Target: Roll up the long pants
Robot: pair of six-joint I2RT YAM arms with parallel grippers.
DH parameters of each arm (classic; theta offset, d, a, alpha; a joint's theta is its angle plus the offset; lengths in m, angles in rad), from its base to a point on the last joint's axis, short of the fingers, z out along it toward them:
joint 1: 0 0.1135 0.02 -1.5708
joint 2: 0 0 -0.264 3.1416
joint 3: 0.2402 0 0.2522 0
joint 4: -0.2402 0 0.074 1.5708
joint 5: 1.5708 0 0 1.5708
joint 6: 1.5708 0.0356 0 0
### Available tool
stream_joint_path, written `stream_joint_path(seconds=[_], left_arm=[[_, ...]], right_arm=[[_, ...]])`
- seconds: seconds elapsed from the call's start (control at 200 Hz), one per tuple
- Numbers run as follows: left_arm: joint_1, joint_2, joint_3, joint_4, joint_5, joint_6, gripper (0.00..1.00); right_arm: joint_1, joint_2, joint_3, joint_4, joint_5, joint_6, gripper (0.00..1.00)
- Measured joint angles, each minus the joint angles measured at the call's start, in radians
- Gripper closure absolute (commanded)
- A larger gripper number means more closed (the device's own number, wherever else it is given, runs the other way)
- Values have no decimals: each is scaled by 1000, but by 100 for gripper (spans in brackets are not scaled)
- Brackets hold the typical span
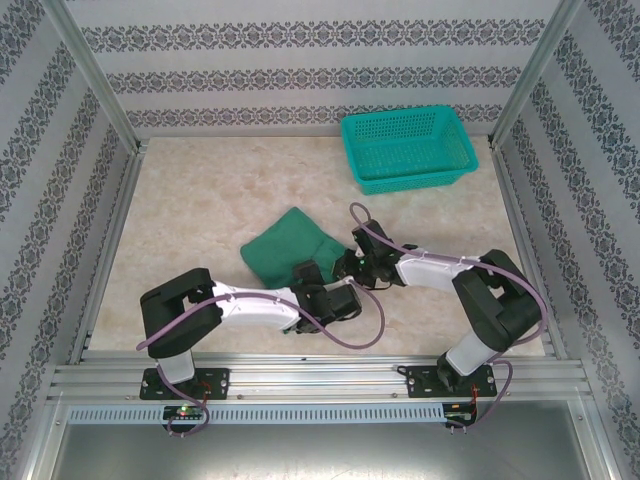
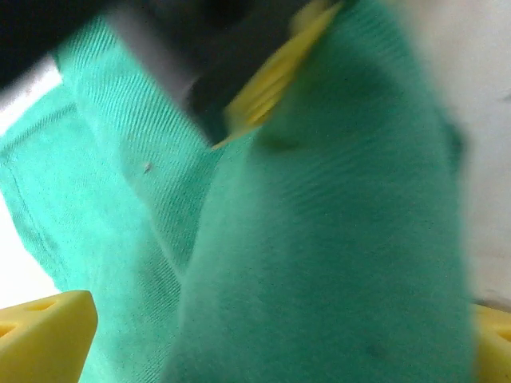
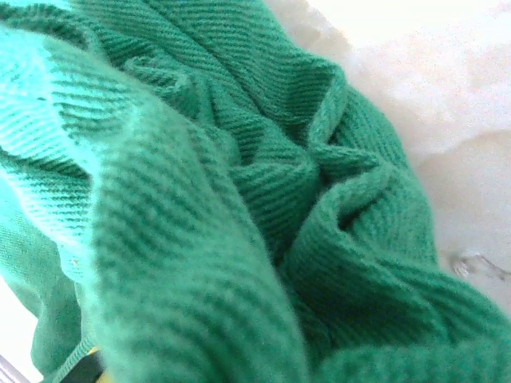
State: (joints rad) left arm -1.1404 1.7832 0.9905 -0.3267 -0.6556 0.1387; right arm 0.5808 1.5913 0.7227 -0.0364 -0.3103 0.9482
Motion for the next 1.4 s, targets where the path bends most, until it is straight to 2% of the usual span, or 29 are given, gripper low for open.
stream_joint_path(seconds=[0.08,0.135,0.145,0.17,0.18,0.19,0.355,0.425,0.45,0.49,0.53,0.575,0.604,0.629,0.719,0.909,0.989,1.079,1.199,1.219,1.284,1.399], left_arm=[[2,2,4,11,0,0,2],[2,3,9,18,17,-3,26],[2,3,10,18,20,-3,33],[2,3,13,18,34,-6,79],[2,3,14,19,39,-5,94],[2,3,16,19,45,-6,100],[7,-5,20,26,137,-15,100],[26,-17,19,17,216,-19,100],[37,-21,20,17,259,-19,100],[60,-27,26,12,332,-23,100],[94,-33,35,10,433,-32,100],[140,-36,53,-6,533,-54,100],[175,-37,66,-21,599,-69,100],[203,-38,74,-33,657,-80,100],[288,-48,111,-45,858,-119,100],[425,-49,103,-38,1286,-258,100],[465,-49,69,32,1434,-354,100],[509,-48,-3,190,1582,-507,100],[574,-44,-87,357,1690,-671,100],[586,-44,-100,382,1703,-694,100],[614,-43,-136,442,1725,-747,100],[637,-34,-222,587,1736,-841,100]], right_arm=[[-17,-16,-19,11,-1,1,100],[-24,-32,-32,10,0,4,100],[-26,-34,-34,10,0,3,100],[-30,-41,-39,8,0,4,100],[-31,-43,-41,6,0,4,100],[-32,-45,-42,6,0,5,100],[-45,-68,-56,-9,4,4,100],[-58,-76,-56,-14,-16,4,100],[-63,-79,-56,-15,-20,4,92],[-77,-83,-56,-15,-36,6,70],[-93,-91,-52,-17,-53,8,53],[-105,-106,-48,-36,-55,-5,42],[-113,-123,-44,-52,-52,-10,40],[-119,-139,-34,-69,-43,-23,32],[-143,-190,19,-156,18,-67,31],[-174,-334,171,-235,30,-142,30],[-185,-367,180,-238,26,-149,30],[-187,-359,176,-260,8,-147,30],[-185,-344,150,-288,-14,-137,28],[-185,-341,146,-293,-19,-135,23],[-185,-327,142,-305,-32,-131,17],[-175,-283,142,-319,-49,-122,16]])
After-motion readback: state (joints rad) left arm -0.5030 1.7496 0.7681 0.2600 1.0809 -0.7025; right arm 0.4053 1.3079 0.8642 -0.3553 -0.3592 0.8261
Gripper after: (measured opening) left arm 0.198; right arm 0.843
